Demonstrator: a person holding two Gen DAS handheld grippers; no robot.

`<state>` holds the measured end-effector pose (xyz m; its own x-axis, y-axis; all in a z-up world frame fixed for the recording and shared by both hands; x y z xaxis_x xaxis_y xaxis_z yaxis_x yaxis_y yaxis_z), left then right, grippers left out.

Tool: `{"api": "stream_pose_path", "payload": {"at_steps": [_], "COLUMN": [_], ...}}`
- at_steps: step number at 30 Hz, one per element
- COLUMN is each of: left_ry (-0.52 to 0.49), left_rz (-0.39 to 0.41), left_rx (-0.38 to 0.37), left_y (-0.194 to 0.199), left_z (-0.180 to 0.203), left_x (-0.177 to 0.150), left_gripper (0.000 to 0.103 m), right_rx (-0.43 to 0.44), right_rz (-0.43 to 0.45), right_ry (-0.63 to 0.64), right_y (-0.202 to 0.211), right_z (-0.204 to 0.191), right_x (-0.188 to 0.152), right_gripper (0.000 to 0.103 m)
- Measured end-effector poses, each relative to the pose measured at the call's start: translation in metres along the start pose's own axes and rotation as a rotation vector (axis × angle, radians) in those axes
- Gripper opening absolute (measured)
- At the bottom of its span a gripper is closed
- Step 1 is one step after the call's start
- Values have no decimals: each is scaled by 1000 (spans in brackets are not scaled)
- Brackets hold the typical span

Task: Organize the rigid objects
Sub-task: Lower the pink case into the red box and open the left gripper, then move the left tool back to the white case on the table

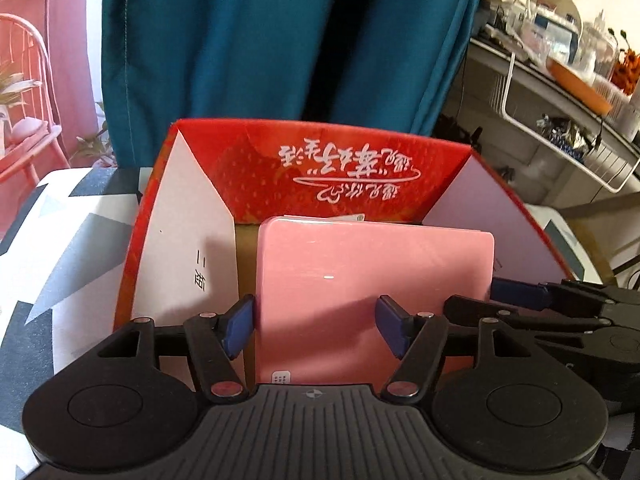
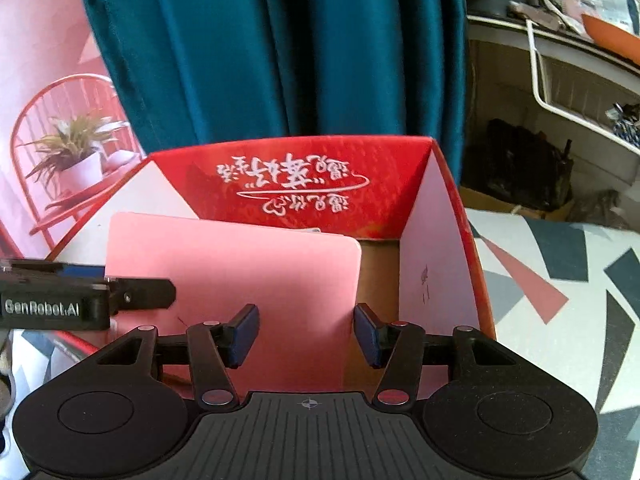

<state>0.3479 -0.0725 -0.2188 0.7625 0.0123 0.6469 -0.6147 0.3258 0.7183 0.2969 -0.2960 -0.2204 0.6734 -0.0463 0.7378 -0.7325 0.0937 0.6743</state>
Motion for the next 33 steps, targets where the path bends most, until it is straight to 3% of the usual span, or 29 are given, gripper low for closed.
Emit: {"api": "stream_pose_path", "payload": {"at_steps": [6,11,17,19,21,22,33], "left_ry": [1,-25,-17,-25,-22,-26,-82], "left_rz": [2,64,119,132,119,116,205], "left_rx": [4,-22,-36,-32,-17,-16,1], "left_y": [-2,5,25,33,40,45,104], "left_z": [-1,5,2,0,-2,-3,-14], "left_x": [0,8,15,14,12,10,-15], "left_gripper": [69,86,89,91,100,103,103], "right_rx": [-6,2,-1,-12,-35,-51,-100], "right_rz": [-41,-41,-12,4,37,61,163], "right_ry": [-39,-39,-8,10,27,35,26], "right_y": [-5,-5,6,13,23,29,80], "right_z": [0,-2,-9,-14,-17,-18,-13], "right_x": [0,1,3,4,6,7,-8], "right_gripper": [49,55,67,73,101,102,103]}}
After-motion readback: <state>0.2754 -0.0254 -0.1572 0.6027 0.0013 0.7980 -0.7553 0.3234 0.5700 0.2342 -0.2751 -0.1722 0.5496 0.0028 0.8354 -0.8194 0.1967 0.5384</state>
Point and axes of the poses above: each gripper's, at about its wrist camera, not at the fingertips, and y roughly against the way its jaws point, z to its right, x to its top, the point moved 4 cm from there along -y, roughly the way its jaws point, and after that the axes turned 11 degrees about y, right-handed, at the moved point
